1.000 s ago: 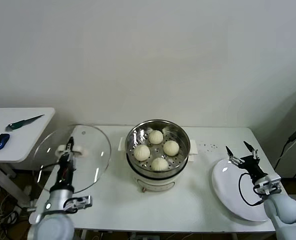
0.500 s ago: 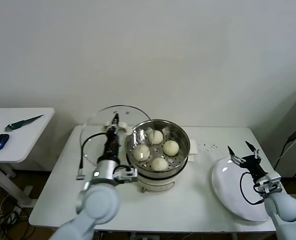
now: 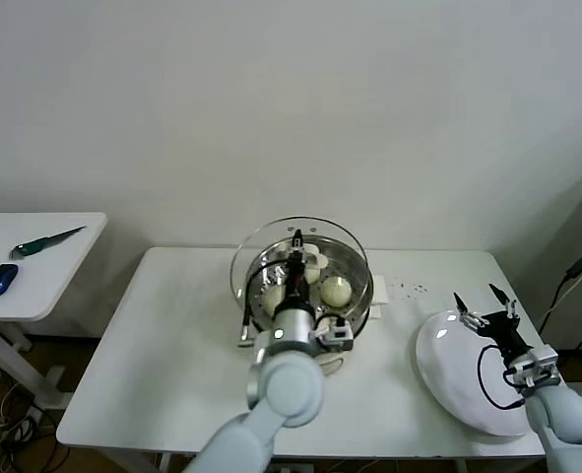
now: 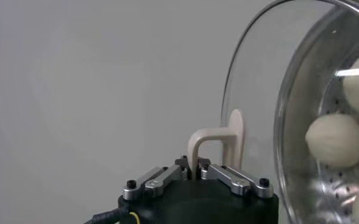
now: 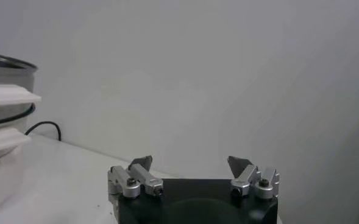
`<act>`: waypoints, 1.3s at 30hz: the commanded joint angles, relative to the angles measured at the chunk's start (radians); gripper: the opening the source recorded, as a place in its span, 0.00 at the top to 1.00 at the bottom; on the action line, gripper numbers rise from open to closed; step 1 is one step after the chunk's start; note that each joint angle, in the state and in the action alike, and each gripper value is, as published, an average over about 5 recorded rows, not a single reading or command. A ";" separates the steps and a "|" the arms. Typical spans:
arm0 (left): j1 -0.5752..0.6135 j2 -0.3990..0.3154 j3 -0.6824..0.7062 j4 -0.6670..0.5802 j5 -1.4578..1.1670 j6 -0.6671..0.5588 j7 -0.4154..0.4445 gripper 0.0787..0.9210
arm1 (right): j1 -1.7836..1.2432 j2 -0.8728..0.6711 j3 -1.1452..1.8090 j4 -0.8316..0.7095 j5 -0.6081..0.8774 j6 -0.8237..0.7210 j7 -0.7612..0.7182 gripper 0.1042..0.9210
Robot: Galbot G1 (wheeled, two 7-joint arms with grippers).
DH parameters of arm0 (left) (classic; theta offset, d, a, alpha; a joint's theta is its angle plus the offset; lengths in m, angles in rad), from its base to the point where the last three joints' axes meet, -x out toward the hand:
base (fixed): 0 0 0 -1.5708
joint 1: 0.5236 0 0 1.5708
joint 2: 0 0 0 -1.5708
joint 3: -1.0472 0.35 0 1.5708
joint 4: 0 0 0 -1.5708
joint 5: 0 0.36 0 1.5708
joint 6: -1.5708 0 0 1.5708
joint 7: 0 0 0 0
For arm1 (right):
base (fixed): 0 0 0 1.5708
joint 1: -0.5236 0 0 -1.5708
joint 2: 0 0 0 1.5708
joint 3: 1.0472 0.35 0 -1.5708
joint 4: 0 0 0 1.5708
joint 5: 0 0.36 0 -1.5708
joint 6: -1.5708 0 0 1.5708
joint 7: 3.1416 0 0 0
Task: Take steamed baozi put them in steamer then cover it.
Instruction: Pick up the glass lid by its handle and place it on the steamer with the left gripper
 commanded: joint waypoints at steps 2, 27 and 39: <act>-0.016 -0.161 -0.022 0.194 0.063 0.048 -0.036 0.91 | -0.002 0.005 0.010 -0.004 -0.014 0.001 -0.005 0.12; -0.017 -0.162 -0.059 0.263 0.031 0.048 -0.073 0.91 | -0.010 0.017 0.029 -0.007 -0.033 0.008 -0.013 0.12; -0.025 -0.164 -0.045 0.267 0.015 0.048 -0.089 0.91 | -0.018 0.021 0.039 -0.009 -0.041 0.011 -0.022 0.12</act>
